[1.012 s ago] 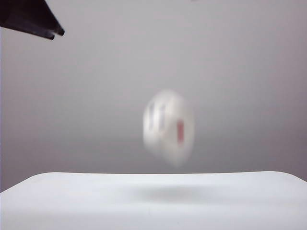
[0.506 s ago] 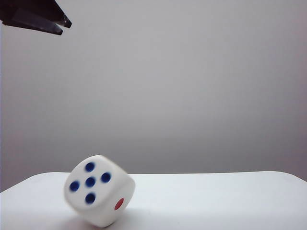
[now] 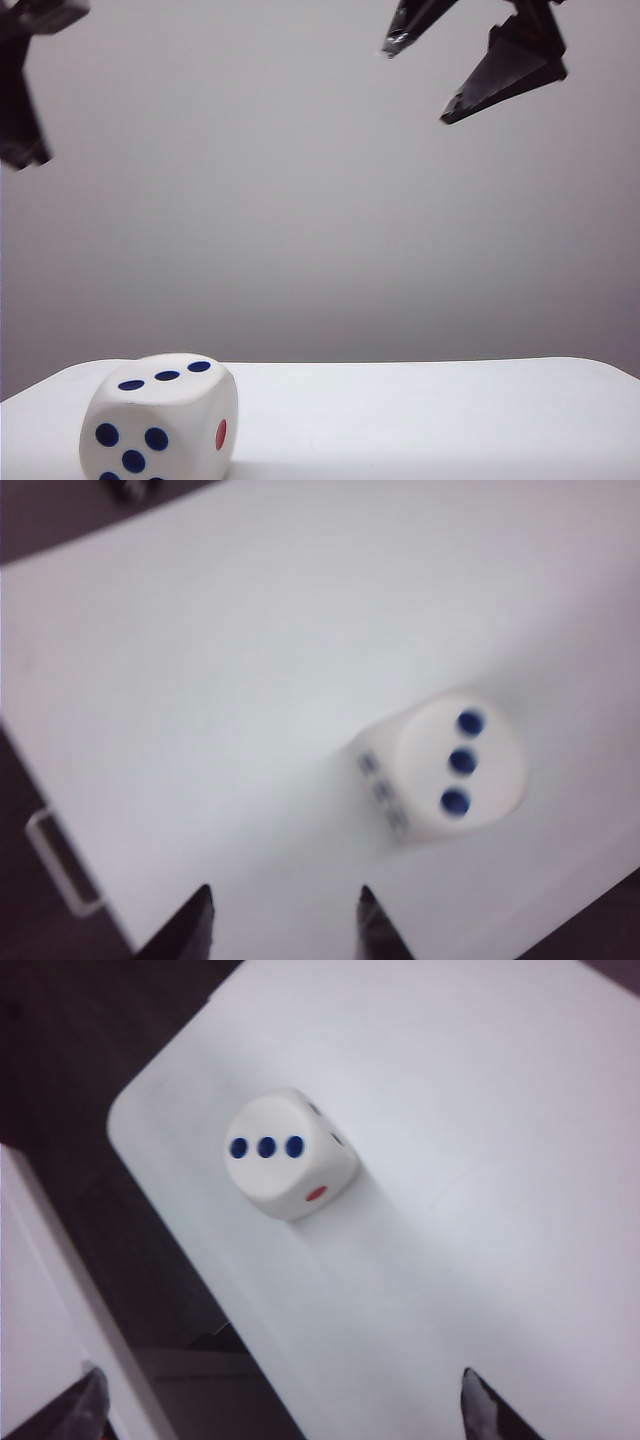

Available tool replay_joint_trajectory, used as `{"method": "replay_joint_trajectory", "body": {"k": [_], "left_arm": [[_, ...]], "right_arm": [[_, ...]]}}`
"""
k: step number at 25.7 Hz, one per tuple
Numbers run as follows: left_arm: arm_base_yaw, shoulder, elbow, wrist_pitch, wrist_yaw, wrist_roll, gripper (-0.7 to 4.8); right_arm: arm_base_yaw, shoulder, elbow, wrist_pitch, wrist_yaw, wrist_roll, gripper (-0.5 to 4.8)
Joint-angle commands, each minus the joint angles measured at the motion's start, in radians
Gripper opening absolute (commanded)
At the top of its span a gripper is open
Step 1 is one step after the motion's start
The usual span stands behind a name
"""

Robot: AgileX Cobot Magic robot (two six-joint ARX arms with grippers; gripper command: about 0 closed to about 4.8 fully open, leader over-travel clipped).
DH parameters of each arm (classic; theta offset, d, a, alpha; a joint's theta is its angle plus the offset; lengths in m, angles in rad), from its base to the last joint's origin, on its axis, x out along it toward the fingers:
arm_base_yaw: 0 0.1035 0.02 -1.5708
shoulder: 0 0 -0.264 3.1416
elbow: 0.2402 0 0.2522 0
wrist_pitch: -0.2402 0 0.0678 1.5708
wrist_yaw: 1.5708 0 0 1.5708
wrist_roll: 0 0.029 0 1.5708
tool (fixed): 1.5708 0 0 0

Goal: Pick up the dice on the table and roll the dice.

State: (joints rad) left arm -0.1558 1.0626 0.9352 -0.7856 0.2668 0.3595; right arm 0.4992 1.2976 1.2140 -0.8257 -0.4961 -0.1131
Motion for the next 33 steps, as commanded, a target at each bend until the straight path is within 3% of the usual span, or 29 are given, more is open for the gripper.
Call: {"method": "replay_joint_trajectory", "body": {"k": [1,4,8,10,11,15,17,19,27,29,33], "left_arm": [[0.002,-0.004,0.003,-0.089,-0.117,0.008,1.82],[0.002,-0.005,0.003,-0.164,-0.183,0.033,1.81],[0.001,-0.006,0.003,-0.195,-0.177,0.026,1.69],[0.003,-0.034,0.003,-0.238,-0.2,0.041,0.52],[0.008,-0.072,0.003,-0.253,-0.202,0.041,0.47],[0.018,-0.204,0.003,-0.222,-0.2,0.032,0.48],[0.035,-0.296,-0.001,-0.167,-0.203,0.025,0.48],[0.076,-0.358,-0.009,-0.102,-0.203,0.0,0.48],[0.222,-0.468,-0.013,0.05,-0.167,-0.11,0.49],[0.24,-0.494,-0.026,0.097,-0.146,-0.113,0.49],[0.25,-0.572,-0.132,0.273,-0.1,-0.14,0.49]], "right_arm": [[0.003,0.016,0.003,0.002,-0.023,-0.005,4.79],[0.003,0.027,0.003,-0.021,-0.019,-0.027,4.79],[0.003,0.026,0.003,-0.019,-0.019,-0.025,4.79],[0.003,0.016,0.003,-0.04,0.028,0.001,3.68],[0.003,-0.011,-0.005,-0.056,0.089,0.009,2.73],[0.002,-0.117,-0.068,0.005,0.144,0.01,1.56],[-0.002,-0.211,-0.124,0.108,0.214,0.035,0.39],[-0.003,-0.286,-0.169,0.21,0.312,0.088,0.35],[-0.003,-0.451,-0.27,0.437,0.493,0.129,0.24],[-0.003,-0.501,-0.307,0.5,0.528,0.129,-0.02],[-0.013,-0.616,-0.391,0.603,0.601,0.112,-0.01]]}}
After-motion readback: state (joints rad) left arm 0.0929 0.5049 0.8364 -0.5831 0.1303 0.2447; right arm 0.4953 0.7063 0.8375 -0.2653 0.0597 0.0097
